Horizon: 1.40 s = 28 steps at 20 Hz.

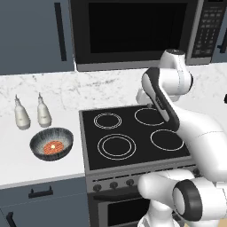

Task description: Open the microwave, place the bowl with waffle inside the microwave, then close the microwave door and turn it on.

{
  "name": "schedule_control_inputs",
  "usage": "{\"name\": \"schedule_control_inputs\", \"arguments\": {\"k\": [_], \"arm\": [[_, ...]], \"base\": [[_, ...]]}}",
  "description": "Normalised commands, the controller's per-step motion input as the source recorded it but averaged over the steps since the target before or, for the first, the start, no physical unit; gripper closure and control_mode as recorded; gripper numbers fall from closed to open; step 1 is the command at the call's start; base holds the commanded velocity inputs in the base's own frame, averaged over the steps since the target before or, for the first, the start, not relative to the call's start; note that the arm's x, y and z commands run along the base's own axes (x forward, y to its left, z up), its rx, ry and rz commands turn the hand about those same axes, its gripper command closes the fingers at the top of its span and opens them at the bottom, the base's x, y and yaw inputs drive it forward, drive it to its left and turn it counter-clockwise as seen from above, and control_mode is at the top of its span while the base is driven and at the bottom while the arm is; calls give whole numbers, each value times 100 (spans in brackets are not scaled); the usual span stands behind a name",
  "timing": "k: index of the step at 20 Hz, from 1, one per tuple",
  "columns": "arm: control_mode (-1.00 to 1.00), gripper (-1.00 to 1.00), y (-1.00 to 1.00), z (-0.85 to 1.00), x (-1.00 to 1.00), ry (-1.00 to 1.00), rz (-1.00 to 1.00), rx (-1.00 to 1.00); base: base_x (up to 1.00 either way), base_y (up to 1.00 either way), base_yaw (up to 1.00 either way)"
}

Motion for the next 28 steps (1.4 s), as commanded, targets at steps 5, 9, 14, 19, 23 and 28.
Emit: {"name": "schedule_control_inputs", "arguments": {"k": [5,9,14,19,23,28], "arm": [[-100,-100,-6,12,-15,-15,0,7],[-100,-100,-22,48,-36,-39,-1,10],[-100,-100,-31,50,-41,-42,-6,1],[-100,-100,-37,49,-44,-38,-8,0],[-100,-100,-27,53,-32,-33,-10,-1],[-100,-100,-22,68,-16,-21,-10,-3]], "base": [[0,0,0],[0,0,0],[0,0,0],[0,0,0],[0,0,0],[0,0,0]]}}
